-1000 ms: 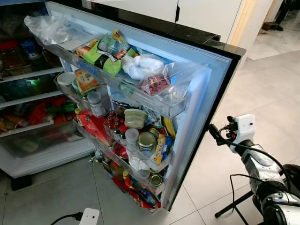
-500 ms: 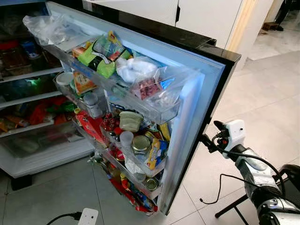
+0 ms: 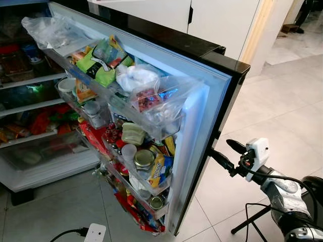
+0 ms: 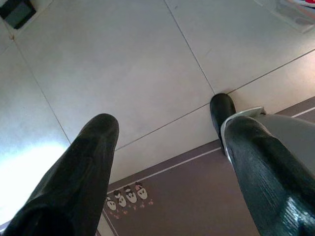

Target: Restocking fridge

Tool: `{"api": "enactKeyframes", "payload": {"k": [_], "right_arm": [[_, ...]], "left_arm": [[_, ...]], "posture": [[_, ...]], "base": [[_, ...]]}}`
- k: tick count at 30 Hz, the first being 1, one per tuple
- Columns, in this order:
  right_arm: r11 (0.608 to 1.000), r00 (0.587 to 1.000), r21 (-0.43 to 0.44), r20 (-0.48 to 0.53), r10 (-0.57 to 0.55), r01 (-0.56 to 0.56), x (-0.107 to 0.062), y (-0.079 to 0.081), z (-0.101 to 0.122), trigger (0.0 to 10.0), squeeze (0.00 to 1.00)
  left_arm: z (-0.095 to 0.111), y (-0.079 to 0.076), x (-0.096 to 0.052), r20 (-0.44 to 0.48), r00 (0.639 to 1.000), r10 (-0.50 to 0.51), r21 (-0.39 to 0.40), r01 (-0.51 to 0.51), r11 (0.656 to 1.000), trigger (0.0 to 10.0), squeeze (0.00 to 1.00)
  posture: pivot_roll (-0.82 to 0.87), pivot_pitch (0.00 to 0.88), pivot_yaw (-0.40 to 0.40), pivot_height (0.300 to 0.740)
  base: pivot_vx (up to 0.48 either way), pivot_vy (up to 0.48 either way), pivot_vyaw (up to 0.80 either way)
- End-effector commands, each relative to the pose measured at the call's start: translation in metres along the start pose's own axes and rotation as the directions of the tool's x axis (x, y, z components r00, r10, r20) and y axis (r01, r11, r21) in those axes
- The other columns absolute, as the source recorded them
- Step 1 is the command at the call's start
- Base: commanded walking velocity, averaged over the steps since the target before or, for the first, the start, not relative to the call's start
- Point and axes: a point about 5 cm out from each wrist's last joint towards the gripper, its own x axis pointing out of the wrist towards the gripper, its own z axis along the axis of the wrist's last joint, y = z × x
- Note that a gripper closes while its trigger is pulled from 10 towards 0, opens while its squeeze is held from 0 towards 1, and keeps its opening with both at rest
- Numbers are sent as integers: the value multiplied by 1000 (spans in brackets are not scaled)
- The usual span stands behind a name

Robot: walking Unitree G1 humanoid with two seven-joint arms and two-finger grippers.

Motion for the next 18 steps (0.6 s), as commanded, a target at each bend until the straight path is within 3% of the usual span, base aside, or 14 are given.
{"api": "enactKeyframes", "payload": {"k": [1, 2, 5, 6, 13, 14, 15, 18], "right_arm": [[990, 991, 33, -19, -136, 137, -11, -14, -6, 10000, 0], [981, 982, 41, -34, -187, 188, -15, -18, -9, 10000, 0], [897, 889, 40, -157, -429, 440, -39, -34, -33, 10000, 0], [858, 854, 83, -191, -485, 506, -50, -35, -45, 10000, 0], [859, 841, 65, -250, -479, 508, -55, -25, -64, 10000, 0], [841, 814, 50, -289, -504, 538, -58, -25, -70, 10000, 0], [841, 814, 50, -289, -504, 538, -58, -25, -70, 10000, 0], [810, 728, -21, -426, -538, 586, -68, -16, -95, 10000, 0]], "left_arm": [[-3, -1, 0, -4, 1000, -11, 22, 11, 1000, 10000, 0], [-3, -1, 0, -3, 1000, -12, 21, 12, 1000, 10000, 0], [-2, -1, 0, -2, 1000, -19, 17, 19, 1000, 10000, 0], [-2, -2, 0, -1, 1000, -23, 17, 23, 1000, 10000, 0], [-1, -1, 0, 0, 1000, -27, 17, 27, 999, 10000, 0], [-1, -1, 0, 1, 999, -33, 18, 33, 999, 10000, 0], [-1, -1, 0, 1, 999, -33, 18, 33, 999, 10000, 0], [-1, -2, 0, 2, 999, -42, 14, 42, 999, 10000, 0]], "posture": [[0, 0, -44, 740], [0, 0, -44, 740], [-2, 0, -47, 740], [-2, 0, -47, 740], [3, 0, -46, 740], [0, 0, -45, 740], [0, 0, -45, 740], [3, 0, -47, 740]], "base": [[0, 0, 0], [0, 0, 0], [0, 0, 0], [0, 0, 0], [0, 0, 0], [0, 0, 0], [0, 0, 0], [0, 0, 0]]}}
